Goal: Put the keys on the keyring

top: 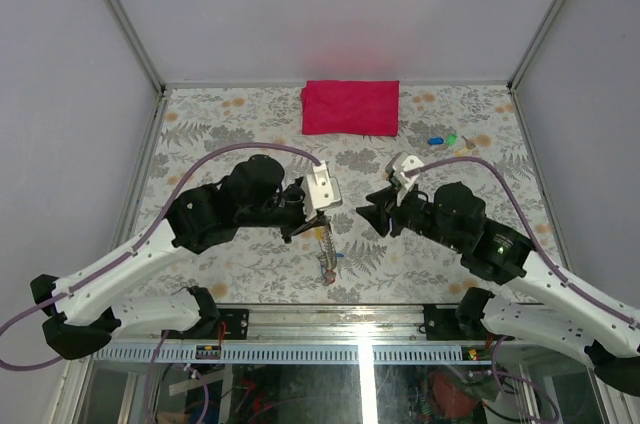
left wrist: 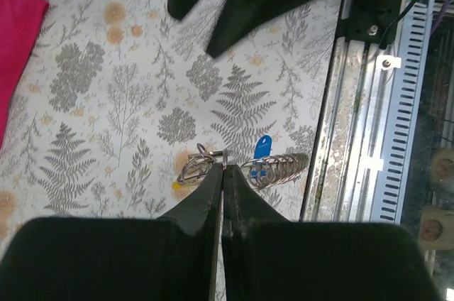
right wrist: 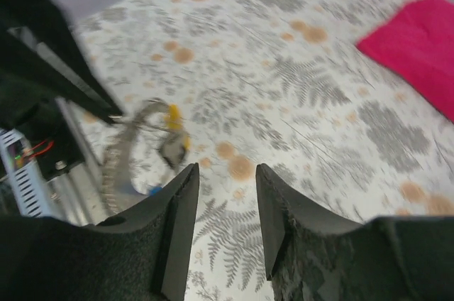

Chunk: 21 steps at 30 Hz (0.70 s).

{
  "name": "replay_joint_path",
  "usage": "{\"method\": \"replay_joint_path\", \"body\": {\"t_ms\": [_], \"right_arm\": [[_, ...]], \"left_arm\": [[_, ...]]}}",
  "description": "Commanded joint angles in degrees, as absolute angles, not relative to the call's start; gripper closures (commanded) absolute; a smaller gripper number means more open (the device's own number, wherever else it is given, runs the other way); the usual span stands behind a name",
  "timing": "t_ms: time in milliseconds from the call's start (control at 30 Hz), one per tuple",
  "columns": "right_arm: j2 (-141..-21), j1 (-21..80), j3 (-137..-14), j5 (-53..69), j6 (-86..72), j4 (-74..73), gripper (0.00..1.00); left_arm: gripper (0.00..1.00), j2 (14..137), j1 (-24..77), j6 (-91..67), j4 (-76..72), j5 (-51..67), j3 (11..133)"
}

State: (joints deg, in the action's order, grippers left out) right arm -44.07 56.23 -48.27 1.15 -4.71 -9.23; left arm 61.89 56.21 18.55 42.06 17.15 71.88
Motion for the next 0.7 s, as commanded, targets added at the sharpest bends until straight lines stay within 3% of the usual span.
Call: {"method": "replay_joint_path", "body": {"t_ms": [0, 200, 400, 667], "right_arm": [[-45.7, 47.4, -49.7, -0.8, -12.7, -13.3, 0.56], [-50.9, 30.6, -49.5, 8.4, -19.6, -11.3, 0.54], [-60.8, 15.8, -51.9, 8.4, -27.0, -8.7, 0.5], [-79.3, 5.6, -59.1, 4.4, -29.7, -8.4, 0.43]], "left_arm": [[1.0, 59.8, 56.4, 16.5, 40.7, 12.2, 69.9], [1.0, 57.4, 56.5, 9.4, 36.0, 4.9, 65.6], [1.0, 58.6, 56.4, 1.0, 33.1, -3.4, 64.5], [1.0, 63.2, 56.5, -6.2, 34.6, -7.8, 66.3]]}}
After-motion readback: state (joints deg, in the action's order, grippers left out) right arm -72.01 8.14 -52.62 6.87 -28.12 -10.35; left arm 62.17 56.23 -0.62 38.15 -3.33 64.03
